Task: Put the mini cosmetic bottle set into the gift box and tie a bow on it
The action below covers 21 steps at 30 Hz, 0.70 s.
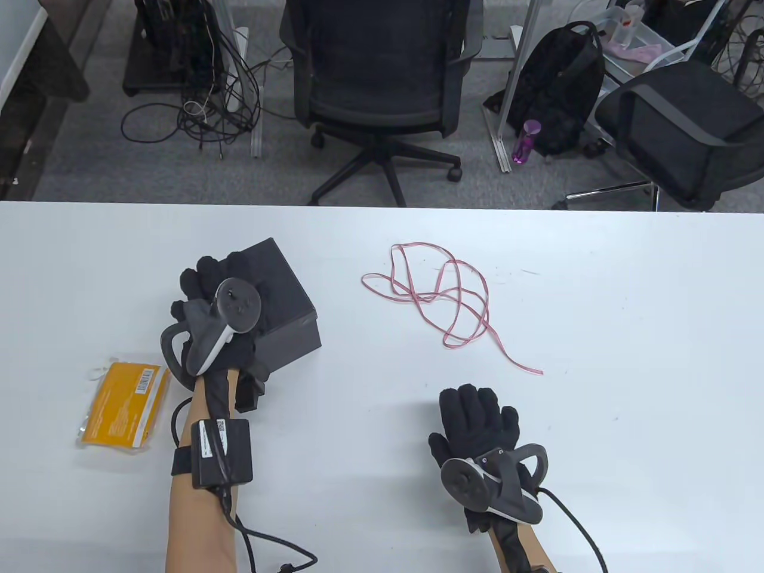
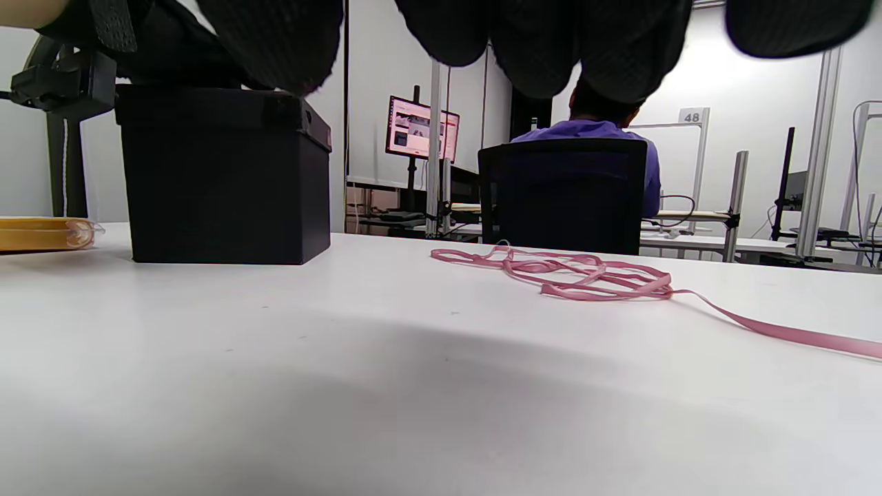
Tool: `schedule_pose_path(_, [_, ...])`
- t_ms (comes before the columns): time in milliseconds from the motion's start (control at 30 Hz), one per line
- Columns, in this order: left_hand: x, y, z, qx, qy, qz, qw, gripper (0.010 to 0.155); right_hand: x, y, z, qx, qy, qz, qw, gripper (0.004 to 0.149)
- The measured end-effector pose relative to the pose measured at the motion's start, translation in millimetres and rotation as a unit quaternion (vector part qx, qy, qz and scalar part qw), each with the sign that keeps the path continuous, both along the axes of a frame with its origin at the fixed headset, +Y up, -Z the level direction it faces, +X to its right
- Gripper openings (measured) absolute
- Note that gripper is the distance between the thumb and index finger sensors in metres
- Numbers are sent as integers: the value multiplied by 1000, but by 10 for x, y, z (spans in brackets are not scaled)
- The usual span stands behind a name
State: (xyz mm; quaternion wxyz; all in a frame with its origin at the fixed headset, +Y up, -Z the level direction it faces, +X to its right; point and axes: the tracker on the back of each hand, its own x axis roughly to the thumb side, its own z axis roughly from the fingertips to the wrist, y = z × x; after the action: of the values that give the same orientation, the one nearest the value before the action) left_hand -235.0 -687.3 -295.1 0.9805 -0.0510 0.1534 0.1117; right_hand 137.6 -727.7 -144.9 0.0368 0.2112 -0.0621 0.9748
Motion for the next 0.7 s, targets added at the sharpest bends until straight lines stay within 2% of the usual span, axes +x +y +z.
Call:
schedule_pose_path(67, [-18,-73,-51,-61,-11,14,998,76,31,-11,-19,-3,-7,-4,1000,71])
schedule_pose_path(300, [71,-73,9,-82,-33,13,996,77,86,-19,-48,-8,-21,-12,1000,71])
schedule_pose_path(533, [469,-55,363,-93,-101,-12,990,77,132,7,-48,-4,-34,-25,999,71])
schedule_pose_path(700, [847,-48,680,-81,-144,-20,986,77,177,-10,-60,-10,-48,-29,998,70])
